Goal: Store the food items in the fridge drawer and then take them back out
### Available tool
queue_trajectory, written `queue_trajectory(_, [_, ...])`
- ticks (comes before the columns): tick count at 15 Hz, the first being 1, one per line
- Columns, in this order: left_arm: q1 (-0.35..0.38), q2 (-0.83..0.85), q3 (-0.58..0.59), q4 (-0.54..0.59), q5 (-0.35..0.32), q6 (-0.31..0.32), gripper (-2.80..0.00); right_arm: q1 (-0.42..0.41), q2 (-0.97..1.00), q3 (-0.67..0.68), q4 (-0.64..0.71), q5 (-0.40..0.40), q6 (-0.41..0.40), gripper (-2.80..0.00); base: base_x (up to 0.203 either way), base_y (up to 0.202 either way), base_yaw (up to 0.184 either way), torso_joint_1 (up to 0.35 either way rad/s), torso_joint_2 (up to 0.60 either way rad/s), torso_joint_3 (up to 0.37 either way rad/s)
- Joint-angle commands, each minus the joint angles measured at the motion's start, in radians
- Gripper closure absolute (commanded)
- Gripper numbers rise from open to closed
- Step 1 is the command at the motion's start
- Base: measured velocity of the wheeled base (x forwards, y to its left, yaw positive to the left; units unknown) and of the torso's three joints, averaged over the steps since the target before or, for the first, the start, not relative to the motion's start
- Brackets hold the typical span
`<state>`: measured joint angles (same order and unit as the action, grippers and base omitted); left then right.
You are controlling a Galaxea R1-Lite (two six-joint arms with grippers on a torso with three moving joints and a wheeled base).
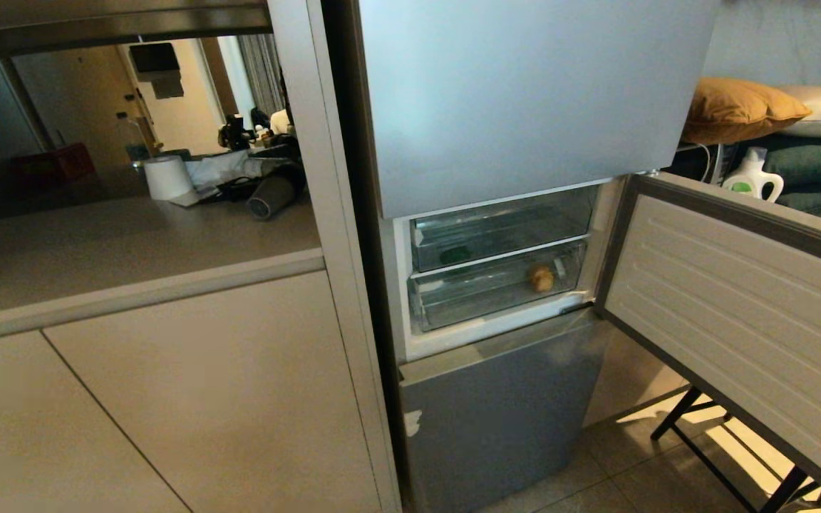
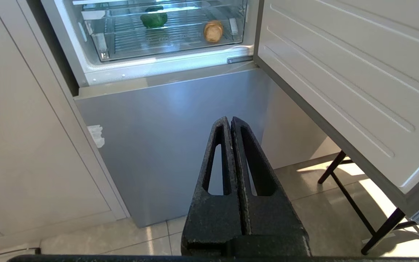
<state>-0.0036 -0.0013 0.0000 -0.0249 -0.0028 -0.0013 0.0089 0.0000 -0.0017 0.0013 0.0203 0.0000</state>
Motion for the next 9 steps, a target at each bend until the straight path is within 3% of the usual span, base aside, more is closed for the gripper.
queue_trajectory(1, [0.0, 0.001, 0.011, 0.0, 0.0, 0.0, 0.0, 0.0, 0.002, 0.0, 0.0, 0.001, 0.0, 0.0, 0.0, 0.0, 0.0, 0.0, 0.0, 0.0])
queue_trajectory(9, [0.001, 0.001, 0.011, -0.001, 0.0, 0.001, 0.0, 0.0, 0.002, 0.0, 0.0, -0.004, 0.008, 0.0, 0.0, 0.0, 0.0, 0.0, 0.0, 0.0])
